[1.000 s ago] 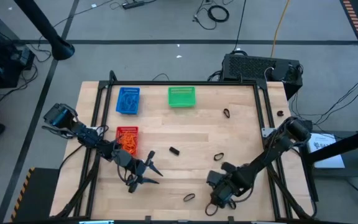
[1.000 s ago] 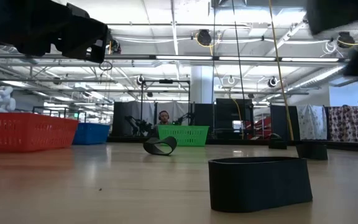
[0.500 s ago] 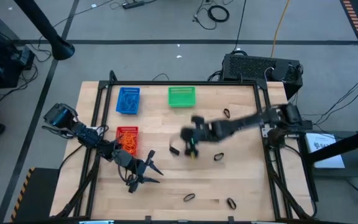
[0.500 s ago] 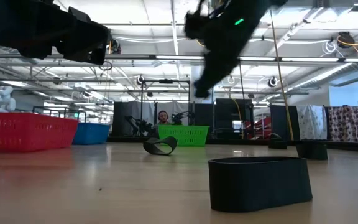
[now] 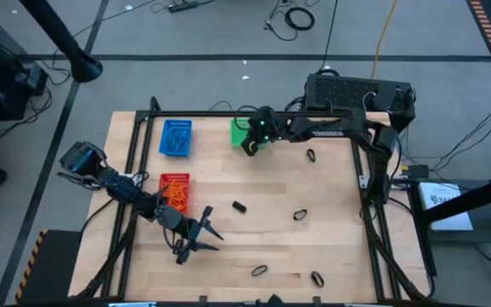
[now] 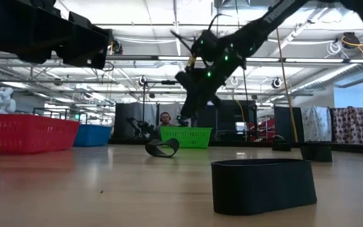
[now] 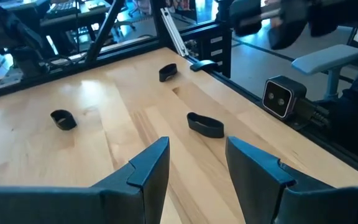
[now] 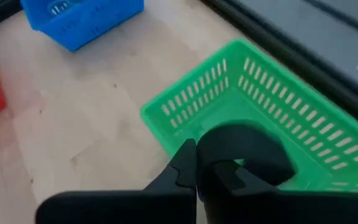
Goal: Sort rubber bands into baskets
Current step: Put the black rubber band into the green bin
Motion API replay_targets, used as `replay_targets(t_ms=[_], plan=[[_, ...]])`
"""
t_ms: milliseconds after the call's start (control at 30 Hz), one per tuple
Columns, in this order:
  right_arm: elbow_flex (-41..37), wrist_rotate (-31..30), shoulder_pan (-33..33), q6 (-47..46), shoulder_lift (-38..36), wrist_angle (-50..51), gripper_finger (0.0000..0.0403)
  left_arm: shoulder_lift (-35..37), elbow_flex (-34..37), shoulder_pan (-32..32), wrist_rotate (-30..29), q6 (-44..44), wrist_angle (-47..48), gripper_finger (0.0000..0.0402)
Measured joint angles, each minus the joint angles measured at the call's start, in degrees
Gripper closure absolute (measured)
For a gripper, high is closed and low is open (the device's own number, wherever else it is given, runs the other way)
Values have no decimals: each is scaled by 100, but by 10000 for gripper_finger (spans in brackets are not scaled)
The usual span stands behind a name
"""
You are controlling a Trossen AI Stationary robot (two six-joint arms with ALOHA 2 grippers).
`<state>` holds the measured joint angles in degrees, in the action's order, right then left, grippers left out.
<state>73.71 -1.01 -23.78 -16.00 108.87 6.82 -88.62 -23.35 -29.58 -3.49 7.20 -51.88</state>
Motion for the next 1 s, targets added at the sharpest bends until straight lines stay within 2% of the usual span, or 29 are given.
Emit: replay_targets(t_ms=[233, 400, 533, 833, 1000], plan=[[2, 100, -174, -227, 194, -209, 377, 0, 0, 0, -9, -85, 24, 235], [0, -159, -179, -424, 187, -214, 346, 0, 0, 0, -20, -88, -2, 235], [0, -167, -250, -764, 187, -80, 316, 0, 0, 0, -22, -91, -4, 235], [0, -180, -381, -908, 187, 157, 241, 0, 0, 0, -22, -89, -4, 235], [0, -186, -424, -975, 187, 651, 217, 0, 0, 0, -22, -89, -6, 235]])
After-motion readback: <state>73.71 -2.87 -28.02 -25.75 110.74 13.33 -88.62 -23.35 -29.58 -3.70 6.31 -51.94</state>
